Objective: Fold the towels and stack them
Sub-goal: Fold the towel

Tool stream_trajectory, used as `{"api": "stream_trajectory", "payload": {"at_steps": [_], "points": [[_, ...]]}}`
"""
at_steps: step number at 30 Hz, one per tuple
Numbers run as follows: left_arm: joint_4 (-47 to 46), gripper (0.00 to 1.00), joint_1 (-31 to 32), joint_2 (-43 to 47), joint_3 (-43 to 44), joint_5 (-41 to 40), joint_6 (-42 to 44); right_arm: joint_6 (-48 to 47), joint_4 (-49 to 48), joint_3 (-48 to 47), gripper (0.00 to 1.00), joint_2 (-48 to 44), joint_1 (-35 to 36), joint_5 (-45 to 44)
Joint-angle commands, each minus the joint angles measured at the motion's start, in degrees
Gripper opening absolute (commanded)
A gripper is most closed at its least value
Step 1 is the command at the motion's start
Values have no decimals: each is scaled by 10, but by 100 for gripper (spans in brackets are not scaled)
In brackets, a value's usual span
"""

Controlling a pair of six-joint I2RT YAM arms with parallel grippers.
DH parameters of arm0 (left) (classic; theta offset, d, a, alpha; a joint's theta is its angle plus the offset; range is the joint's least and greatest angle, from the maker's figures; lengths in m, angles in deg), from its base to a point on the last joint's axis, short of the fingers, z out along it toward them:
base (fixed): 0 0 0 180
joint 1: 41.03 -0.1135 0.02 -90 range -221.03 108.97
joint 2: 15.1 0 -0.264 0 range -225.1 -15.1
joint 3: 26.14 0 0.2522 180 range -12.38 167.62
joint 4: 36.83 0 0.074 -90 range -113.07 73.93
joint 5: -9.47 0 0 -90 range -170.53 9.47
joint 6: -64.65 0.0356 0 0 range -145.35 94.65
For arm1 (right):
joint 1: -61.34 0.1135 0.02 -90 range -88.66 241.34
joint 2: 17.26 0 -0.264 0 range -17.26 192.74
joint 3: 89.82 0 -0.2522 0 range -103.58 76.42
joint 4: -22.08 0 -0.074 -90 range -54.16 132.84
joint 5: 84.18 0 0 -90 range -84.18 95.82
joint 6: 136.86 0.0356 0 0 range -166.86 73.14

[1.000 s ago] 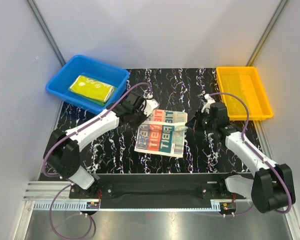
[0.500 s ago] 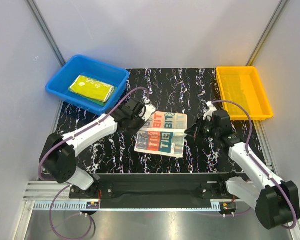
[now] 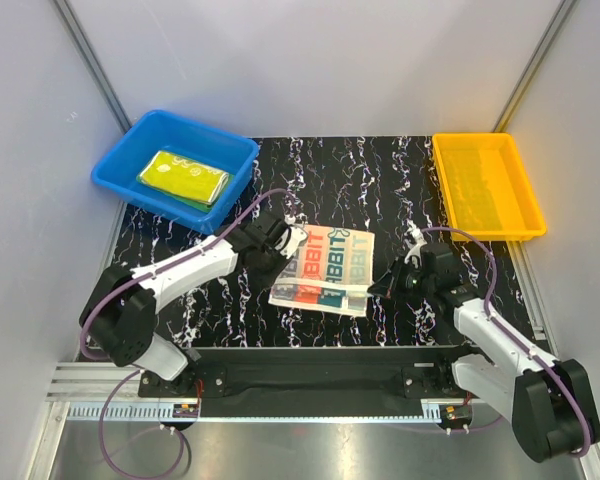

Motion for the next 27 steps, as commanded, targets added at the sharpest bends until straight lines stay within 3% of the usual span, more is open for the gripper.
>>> {"api": "stream_trajectory", "payload": {"at_steps": [1,2,3,6,9,14,20,27], "points": [[15,25,0,-6,-12,5,-31,7,16,-15,14,14,2,20],[16,27,3,-5,-13,-1,-36,7,25,-16,18,18,2,23],[19,29,4,0,-12,-5,-36,11,30,-18,29,24,3,26],[26,30,4,8,7,-51,-68,19,52,-30,43,32,2,18],[17,38,3,7,38,-98,-93,21,59,-43,46,39,2,8],[-12,40,-16,-41,66,-63,-156,27,44,-70,47,72,3,-20],[-74,40,-54,-90,45,15,-211,9,15,-109,42,165,2,-82],[-150,36,-56,-120,-2,47,-253,-32,9,-149,36,271,3,-129]]}}
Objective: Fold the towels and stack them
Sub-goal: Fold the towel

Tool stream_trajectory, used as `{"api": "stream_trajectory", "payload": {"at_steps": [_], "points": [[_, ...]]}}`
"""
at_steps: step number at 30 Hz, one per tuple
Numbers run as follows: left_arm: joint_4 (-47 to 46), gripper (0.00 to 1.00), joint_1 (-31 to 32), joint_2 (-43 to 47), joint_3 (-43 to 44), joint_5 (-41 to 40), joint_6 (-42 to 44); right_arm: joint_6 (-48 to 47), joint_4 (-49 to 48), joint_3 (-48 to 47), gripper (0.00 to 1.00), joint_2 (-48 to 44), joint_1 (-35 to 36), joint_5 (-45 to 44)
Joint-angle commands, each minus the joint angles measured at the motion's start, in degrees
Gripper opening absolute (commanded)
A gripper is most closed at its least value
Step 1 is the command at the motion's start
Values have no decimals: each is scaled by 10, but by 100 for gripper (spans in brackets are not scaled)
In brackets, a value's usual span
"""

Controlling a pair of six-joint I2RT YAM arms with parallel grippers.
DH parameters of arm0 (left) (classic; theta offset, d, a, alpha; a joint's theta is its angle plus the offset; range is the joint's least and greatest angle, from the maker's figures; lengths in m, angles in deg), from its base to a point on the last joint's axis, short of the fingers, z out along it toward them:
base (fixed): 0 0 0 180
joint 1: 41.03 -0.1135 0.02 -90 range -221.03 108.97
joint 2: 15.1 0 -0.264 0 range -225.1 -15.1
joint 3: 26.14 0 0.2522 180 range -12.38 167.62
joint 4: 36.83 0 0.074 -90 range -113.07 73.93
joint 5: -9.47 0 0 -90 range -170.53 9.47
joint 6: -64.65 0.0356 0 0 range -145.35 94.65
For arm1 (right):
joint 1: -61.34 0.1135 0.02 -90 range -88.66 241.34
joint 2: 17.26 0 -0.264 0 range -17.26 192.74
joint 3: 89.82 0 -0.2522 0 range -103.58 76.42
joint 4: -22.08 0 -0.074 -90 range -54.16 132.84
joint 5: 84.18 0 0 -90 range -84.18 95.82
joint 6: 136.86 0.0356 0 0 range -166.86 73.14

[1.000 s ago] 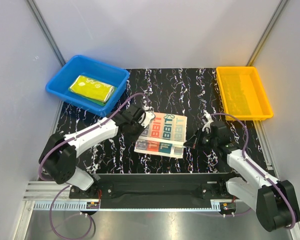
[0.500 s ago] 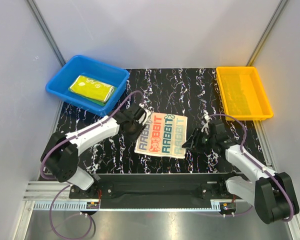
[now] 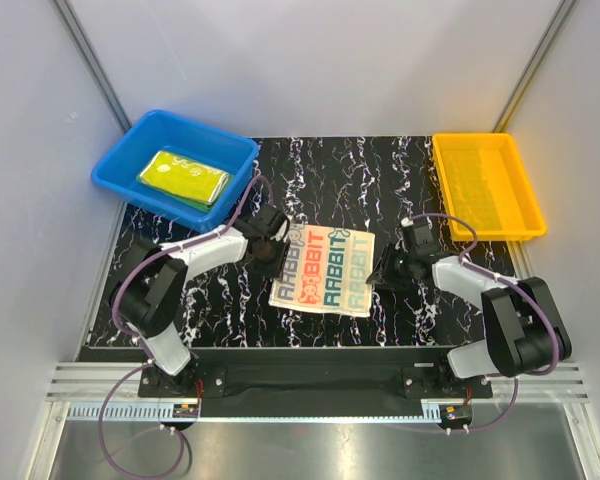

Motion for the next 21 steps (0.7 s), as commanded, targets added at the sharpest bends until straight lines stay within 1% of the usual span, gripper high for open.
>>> {"api": "stream_trajectory", "payload": {"at_steps": [1,3,6,8,9,10,12,15,16,18,20,21], "points": [[-70,35,2,-10,-25,35,-47,-40,-19,-35,35,29,3,-49],[-87,34,1,-11,-33,45,-56,-46,-14,-45,33,45,1,-43],[-93,33,2,-3,-44,47,-78,-50,12,-68,31,54,1,-60],[-79,34,-2,9,-31,9,-81,-50,18,-77,32,48,1,-53],[-58,34,-4,11,-21,-10,-80,-48,26,-80,33,39,1,-45],[-49,34,-9,12,2,-32,-73,-46,33,-88,36,35,1,-43],[-34,35,-30,11,41,-33,-64,-46,61,-103,38,27,1,-46],[-30,38,-51,-10,80,-10,-53,-39,79,-123,39,22,1,-42],[-27,38,-54,-19,110,9,-39,-33,83,-130,39,22,1,-40],[-29,38,-54,-54,137,22,-25,-25,89,-132,34,19,2,-8],[-40,38,-56,-77,163,55,-3,-5,82,-118,31,9,3,17],[-49,38,-58,-100,179,71,11,-1,72,-110,28,-2,3,40]]}}
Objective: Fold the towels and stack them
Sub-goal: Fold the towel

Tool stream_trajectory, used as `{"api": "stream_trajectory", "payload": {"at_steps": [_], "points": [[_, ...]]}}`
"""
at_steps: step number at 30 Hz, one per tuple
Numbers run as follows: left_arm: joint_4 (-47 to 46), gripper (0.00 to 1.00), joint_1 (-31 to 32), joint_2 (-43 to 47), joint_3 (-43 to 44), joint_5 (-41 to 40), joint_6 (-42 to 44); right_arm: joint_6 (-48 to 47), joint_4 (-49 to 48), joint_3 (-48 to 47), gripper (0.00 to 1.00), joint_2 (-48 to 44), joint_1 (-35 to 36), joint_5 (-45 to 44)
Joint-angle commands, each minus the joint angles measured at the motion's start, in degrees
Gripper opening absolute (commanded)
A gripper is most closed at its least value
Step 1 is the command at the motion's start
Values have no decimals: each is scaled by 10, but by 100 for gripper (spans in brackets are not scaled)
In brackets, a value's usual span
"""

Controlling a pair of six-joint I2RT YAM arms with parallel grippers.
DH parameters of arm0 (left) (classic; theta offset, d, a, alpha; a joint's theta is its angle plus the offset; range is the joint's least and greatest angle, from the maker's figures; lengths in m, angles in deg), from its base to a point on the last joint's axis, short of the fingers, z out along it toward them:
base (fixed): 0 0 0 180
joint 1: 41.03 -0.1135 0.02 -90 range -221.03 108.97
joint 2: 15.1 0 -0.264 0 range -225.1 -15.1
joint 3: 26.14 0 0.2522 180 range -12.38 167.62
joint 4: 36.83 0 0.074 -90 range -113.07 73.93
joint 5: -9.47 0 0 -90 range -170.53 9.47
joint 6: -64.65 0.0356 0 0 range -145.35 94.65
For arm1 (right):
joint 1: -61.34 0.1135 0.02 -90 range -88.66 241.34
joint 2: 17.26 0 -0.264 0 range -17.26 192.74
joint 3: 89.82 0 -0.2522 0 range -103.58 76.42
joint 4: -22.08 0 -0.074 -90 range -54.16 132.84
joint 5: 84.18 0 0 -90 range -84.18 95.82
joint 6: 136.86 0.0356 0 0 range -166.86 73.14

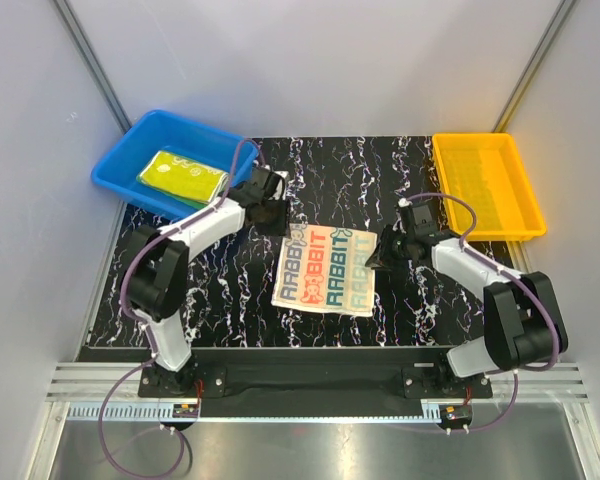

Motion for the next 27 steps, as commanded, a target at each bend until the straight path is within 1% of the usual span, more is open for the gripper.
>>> {"api": "stream_trajectory", "payload": {"at_steps": [1,4,6,8,10,12,15,20,22,24,26,27], "points": [[-23,38,1,-52,42,73,45,25,-4,18,27,-39,3,64],[-30,37,-2,-90,69,105,57,13,-48,62,25,-53,3,101],[-43,37,-8,-105,74,104,57,10,-68,79,24,-45,3,129],[-51,37,-19,-126,84,99,52,19,-83,102,21,-36,3,138],[-47,36,-30,-143,105,103,53,29,-79,118,18,-25,3,122],[-41,36,-32,-159,124,95,56,32,-63,125,18,-24,3,83],[-30,36,-34,-170,140,96,66,29,-51,130,16,-40,3,69],[-2,38,-33,-170,158,132,68,15,-14,92,17,-76,3,99],[15,38,-33,-163,168,140,72,14,-10,77,19,-91,3,131],[38,38,-32,-145,167,132,75,23,-13,72,19,-97,6,159],[53,38,-32,-99,155,97,75,27,-20,70,19,-92,10,171],[57,39,-32,-82,135,85,70,29,-28,70,18,-83,16,179]]}}
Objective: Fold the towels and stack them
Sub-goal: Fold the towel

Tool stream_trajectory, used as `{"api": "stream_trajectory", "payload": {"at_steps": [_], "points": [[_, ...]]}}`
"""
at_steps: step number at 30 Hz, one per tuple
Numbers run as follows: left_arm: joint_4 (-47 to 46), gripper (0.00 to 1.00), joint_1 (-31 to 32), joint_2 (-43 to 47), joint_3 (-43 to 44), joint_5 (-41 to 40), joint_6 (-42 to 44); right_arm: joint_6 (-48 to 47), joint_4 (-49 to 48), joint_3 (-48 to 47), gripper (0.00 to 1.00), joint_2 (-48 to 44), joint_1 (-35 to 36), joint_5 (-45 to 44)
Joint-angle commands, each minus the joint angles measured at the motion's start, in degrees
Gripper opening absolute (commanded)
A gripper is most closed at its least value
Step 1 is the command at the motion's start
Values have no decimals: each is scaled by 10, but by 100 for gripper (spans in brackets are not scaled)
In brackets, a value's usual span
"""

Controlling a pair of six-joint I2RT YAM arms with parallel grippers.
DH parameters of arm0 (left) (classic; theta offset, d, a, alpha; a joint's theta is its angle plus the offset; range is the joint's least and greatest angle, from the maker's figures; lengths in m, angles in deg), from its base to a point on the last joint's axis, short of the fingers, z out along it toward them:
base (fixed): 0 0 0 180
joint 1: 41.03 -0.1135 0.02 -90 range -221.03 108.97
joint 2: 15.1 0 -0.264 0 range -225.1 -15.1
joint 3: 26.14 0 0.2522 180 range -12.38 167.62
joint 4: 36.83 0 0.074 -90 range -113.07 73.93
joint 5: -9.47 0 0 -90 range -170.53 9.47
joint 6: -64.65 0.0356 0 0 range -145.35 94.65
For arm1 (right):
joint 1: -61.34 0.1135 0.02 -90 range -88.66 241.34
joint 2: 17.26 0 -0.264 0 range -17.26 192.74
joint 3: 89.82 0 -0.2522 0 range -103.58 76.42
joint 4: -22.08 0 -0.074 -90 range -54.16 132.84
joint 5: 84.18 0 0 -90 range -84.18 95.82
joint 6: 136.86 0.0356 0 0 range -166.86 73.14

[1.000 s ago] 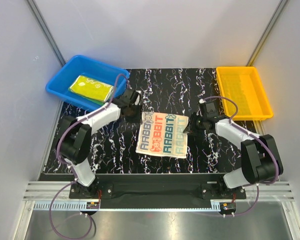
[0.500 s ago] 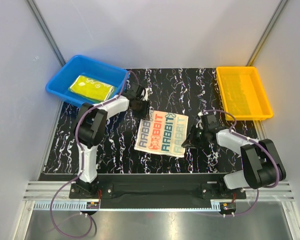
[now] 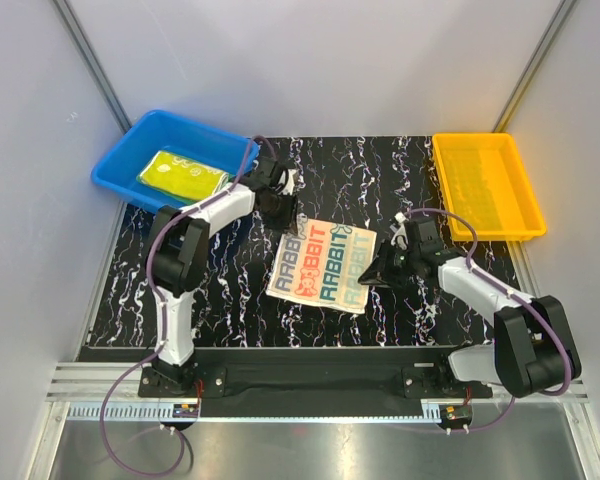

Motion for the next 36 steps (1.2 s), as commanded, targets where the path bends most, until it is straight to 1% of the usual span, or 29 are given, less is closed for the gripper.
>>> {"api": "stream_trajectory", "payload": {"at_steps": [1,4,5,6,7,8,9,11,12,13,16,18,21,23,24,25,26,27,30,32,33,36], "points": [[27,41,1,115,-19,-31,2,6,-15,-14,18,5,17,46],[18,42,2,171,-91,-10,-8,22,-54,4,18,21,23,61],[3,42,2,203,-116,-2,-13,29,-92,15,19,33,23,64],[-8,43,2,217,-169,15,-31,35,-101,30,19,40,23,53],[-20,43,1,229,-197,33,-42,35,-107,37,19,48,23,47],[-59,43,2,247,-254,60,-56,33,-113,42,18,64,23,43],[-76,42,1,252,-278,84,-88,28,-115,51,18,70,24,33],[-117,41,6,264,-320,93,-113,27,-108,65,17,71,23,16],[-129,41,8,277,-355,74,-131,25,-105,77,16,67,23,-1],[-136,41,13,282,-367,62,-138,22,-98,80,16,63,23,-7],[-135,39,22,296,-383,28,-148,11,-72,91,17,20,23,-11],[-109,38,32,320,-378,-23,-139,5,-50,88,18,-19,23,-15],[-74,38,58,337,-349,-49,-117,14,-23,78,18,-59,23,-3],[-78,38,77,342,-341,-40,-108,23,-27,77,18,-81,23,9],[-101,38,84,345,-344,-14,-114,32,-35,80,18,-85,23,16],[-102,38,85,346,-353,-2,-121,35,-35,81,18,-88,23,18],[-130,39,85,344,-372,8,-128,39,-50,83,18,-82,24,22],[-139,38,85,341,-379,10,-137,47,-61,92,18,-77,24,28],[-135,38,85,318,-396,-11,-135,61,-100,113,18,-43,24,36],[-120,38,84,298,-403,-60,-131,69,-108,124,17,-20,24,22],[-114,38,83,293,-405,-99,-129,75,-106,136,17,-15,24,-5],[-110,36,74,272,-413,-120,-137,91,-107,157,17,-19,24,-42]]}}
